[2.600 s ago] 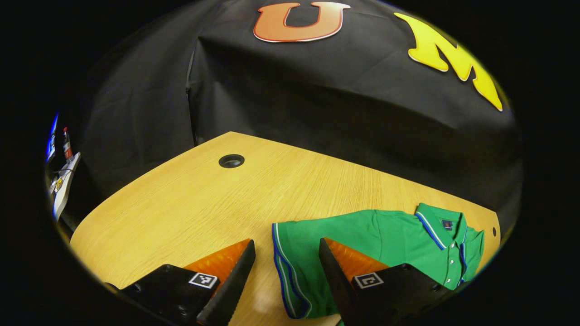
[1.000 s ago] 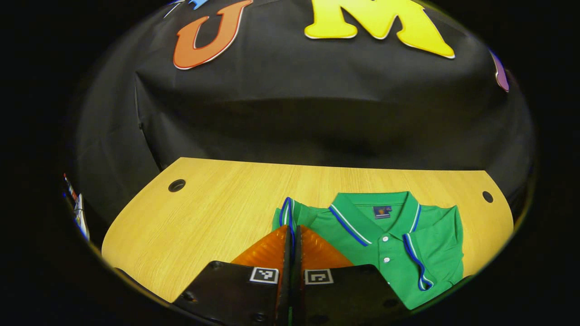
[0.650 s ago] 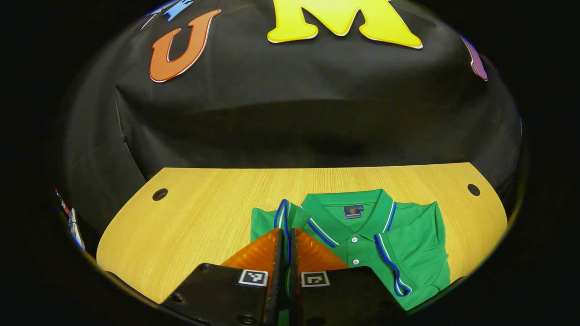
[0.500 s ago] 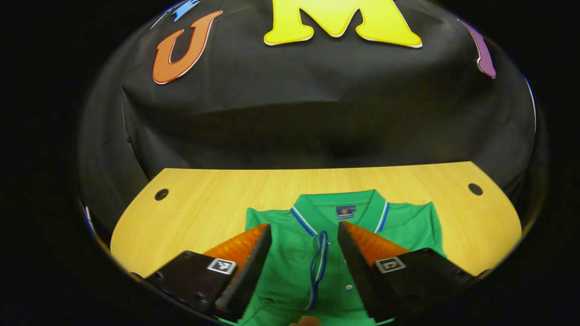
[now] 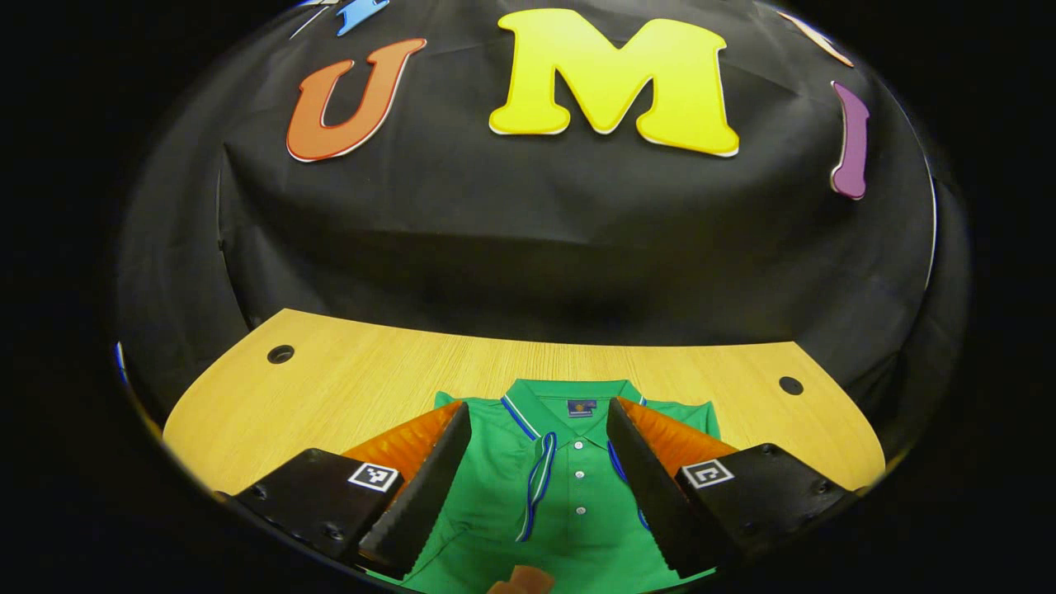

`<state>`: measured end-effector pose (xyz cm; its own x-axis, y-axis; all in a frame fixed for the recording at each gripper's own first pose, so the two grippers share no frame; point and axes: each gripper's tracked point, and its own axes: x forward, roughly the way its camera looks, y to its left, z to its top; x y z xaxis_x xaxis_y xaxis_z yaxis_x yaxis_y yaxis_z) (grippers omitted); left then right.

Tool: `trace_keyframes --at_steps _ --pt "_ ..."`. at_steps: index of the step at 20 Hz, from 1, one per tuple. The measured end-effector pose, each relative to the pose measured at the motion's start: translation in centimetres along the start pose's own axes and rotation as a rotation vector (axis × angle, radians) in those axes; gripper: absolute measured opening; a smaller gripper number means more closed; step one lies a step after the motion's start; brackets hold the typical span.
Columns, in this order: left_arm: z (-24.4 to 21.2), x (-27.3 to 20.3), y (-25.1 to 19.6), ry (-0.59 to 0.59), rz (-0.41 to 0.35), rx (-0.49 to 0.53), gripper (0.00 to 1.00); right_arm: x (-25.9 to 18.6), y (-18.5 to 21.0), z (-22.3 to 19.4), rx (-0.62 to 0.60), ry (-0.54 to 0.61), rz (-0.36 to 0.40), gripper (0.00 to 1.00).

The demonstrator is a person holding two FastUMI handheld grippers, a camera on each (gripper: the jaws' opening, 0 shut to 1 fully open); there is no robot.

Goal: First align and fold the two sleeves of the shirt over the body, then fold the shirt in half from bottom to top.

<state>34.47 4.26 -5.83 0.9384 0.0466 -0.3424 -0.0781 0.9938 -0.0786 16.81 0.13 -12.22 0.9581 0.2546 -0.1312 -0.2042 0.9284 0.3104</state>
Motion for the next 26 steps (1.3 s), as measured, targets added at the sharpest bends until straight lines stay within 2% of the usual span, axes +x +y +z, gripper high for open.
trace_keyframes --at_steps 5,6,7,8,11,13,14,15,18,21,24,26 --pt "0.5 -8.8 2.8 -0.088 -0.011 0.034 1.0 -2.9 1.6 2.6 -0.055 -0.066 -0.026 0.96" --pt "-0.1 -10.7 3.4 -0.095 -0.012 0.041 1.0 -3.3 1.9 2.8 -0.076 -0.075 -0.032 0.91" --pt "-0.7 -12.5 4.0 -0.106 -0.015 0.051 1.0 -3.7 2.0 3.0 -0.097 -0.076 -0.047 0.96" --pt "-1.3 -14.2 4.9 -0.125 -0.006 0.06 1.0 -4.2 2.1 3.0 -0.117 -0.075 -0.065 0.96" --pt "-5.0 -18.6 7.1 -0.139 0.006 0.078 1.0 -6.6 2.1 2.8 -0.179 -0.08 -0.12 0.96" --pt "-7.9 -21.2 8.1 -0.125 0.005 0.064 1.0 -8.5 2.6 1.8 -0.204 -0.078 -0.124 0.96" --pt "-9.0 -22.4 8.8 -0.125 0.0 0.058 1.0 -9.4 2.9 1.5 -0.213 -0.079 -0.121 0.92" --pt "-10.4 -23.7 9.8 -0.126 0.007 0.055 1.0 -10.1 2.8 1.7 -0.208 -0.074 -0.145 0.96" --pt "-13.8 -26.8 11.8 -0.118 0.029 0.051 1.0 -12.5 2.7 1.4 -0.22 -0.089 -0.16 0.96" --pt "-17.1 -29.4 13.1 -0.11 0.035 0.038 1.0 -14.9 2.3 -1.5 -0.212 -0.063 -0.148 0.96" --pt "-20.5 -30.5 13.6 -0.103 0.018 0.032 1.0 -16.4 2.1 -5.7 -0.185 0.01 -0.138 0.96" --pt "-23.2 -30.5 13.6 -0.062 0.013 0.033 1.0 -16.5 2.1 -8.9 -0.211 0.074 -0.142 0.96"
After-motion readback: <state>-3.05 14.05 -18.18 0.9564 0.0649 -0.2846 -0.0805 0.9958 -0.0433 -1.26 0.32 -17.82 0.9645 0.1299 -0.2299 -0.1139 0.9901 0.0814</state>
